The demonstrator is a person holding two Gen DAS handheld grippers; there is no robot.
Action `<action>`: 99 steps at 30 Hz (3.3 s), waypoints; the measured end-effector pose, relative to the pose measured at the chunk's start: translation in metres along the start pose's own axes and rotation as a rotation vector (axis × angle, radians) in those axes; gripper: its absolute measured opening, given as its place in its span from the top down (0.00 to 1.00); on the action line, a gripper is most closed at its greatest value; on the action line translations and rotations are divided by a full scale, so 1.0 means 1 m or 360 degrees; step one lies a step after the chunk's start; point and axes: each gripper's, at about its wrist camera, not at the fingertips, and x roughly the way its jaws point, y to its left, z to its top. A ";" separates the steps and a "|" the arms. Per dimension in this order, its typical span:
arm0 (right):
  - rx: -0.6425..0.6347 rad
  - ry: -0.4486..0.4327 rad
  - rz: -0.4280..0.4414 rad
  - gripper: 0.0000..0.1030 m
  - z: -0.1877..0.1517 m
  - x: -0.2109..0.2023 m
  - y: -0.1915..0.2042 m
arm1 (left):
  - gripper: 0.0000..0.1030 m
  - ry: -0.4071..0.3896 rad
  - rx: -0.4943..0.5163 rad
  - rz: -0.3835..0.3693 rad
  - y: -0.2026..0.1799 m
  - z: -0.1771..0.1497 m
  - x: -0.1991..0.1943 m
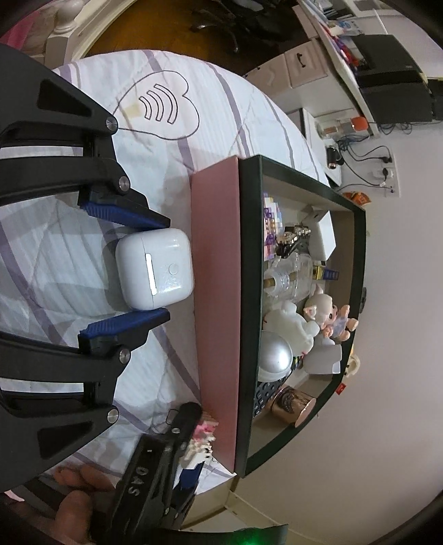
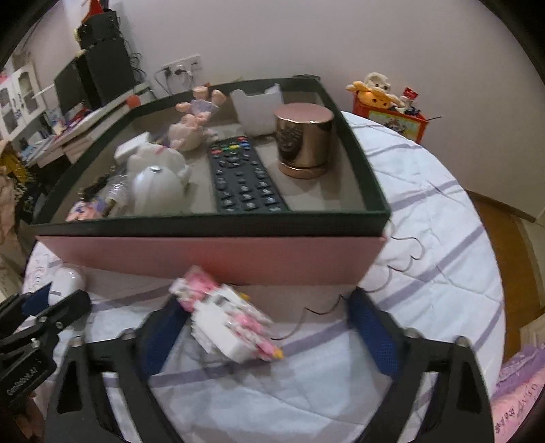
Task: Organize rigid objects
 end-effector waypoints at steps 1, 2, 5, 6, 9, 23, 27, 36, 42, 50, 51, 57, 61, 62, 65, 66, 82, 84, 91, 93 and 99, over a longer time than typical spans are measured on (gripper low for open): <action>-0.0009 -0.0001 0.0004 0.30 0.000 -0.001 0.001 | 0.54 -0.0001 -0.0001 -0.0001 0.000 0.000 -0.001; -0.0015 0.0000 0.0002 0.38 0.000 -0.002 0.002 | 0.54 -0.0005 -0.0001 -0.0004 0.001 -0.001 -0.003; -0.0015 -0.0008 0.0036 0.60 -0.002 -0.007 0.002 | 0.54 -0.0020 0.0000 -0.0011 0.001 -0.002 -0.009; -0.0007 -0.0010 0.0045 0.60 -0.002 -0.009 0.002 | 0.54 -0.0025 0.0002 -0.0014 0.001 -0.002 -0.011; -0.0001 -0.0014 0.0066 0.60 -0.005 -0.017 0.003 | 0.54 -0.0046 0.0003 -0.0020 0.001 -0.002 -0.019; -0.0021 -0.0165 0.0201 0.60 0.021 -0.080 0.016 | 0.54 -0.0170 0.0022 -0.0040 0.008 0.030 -0.062; -0.0074 -0.0219 0.0181 0.60 0.052 -0.087 0.023 | 0.54 -0.0214 0.0053 -0.0049 0.008 0.058 -0.068; -0.0113 -0.0189 0.0167 0.60 0.112 -0.057 0.034 | 0.54 -0.0230 0.0092 -0.0026 0.003 0.132 -0.044; -0.0090 -0.0069 0.0153 0.59 0.141 -0.008 0.033 | 0.54 -0.0133 0.0111 -0.0006 0.001 0.166 0.004; -0.0061 0.0065 0.0111 0.59 0.150 0.039 0.023 | 0.54 0.0029 0.0117 -0.0008 -0.001 0.175 0.061; -0.0061 0.0072 0.0107 0.59 0.150 0.042 0.023 | 0.54 0.0039 0.0117 -0.0009 -0.001 0.174 0.063; -0.0094 0.0100 0.0069 0.55 0.151 0.049 0.024 | 0.39 0.0077 0.0129 0.0054 -0.006 0.175 0.069; -0.0091 0.0069 0.0037 0.32 0.150 0.041 0.024 | 0.16 -0.0005 0.0105 0.0103 -0.002 0.177 0.050; -0.0089 0.0065 0.0033 0.23 0.150 0.040 0.023 | 0.11 -0.0022 0.0099 0.0108 -0.001 0.178 0.044; -0.0066 0.0045 0.0039 0.18 0.150 0.029 0.021 | 0.02 -0.0092 0.0090 0.0120 0.002 0.176 0.023; -0.0052 0.0038 0.0048 0.18 0.149 0.025 0.021 | 0.02 -0.0119 0.0090 0.0127 0.003 0.175 0.015; 0.0030 -0.0237 0.0079 0.17 0.093 -0.102 0.035 | 0.00 -0.0409 0.0087 0.0175 -0.001 0.110 -0.123; 0.0032 -0.0275 0.0079 0.17 0.081 -0.119 0.036 | 0.00 -0.0433 0.0081 0.0177 -0.001 0.098 -0.139; 0.0049 -0.0373 0.0039 0.17 0.030 -0.168 0.035 | 0.00 -0.0466 0.0026 0.0162 0.002 0.063 -0.175; 0.0060 -0.0382 0.0018 0.17 0.014 -0.176 0.033 | 0.00 -0.0463 0.0025 0.0157 0.000 0.050 -0.183; 0.0098 -0.0356 -0.0014 0.17 -0.022 -0.188 0.028 | 0.00 -0.0437 -0.0002 0.0167 -0.001 0.018 -0.196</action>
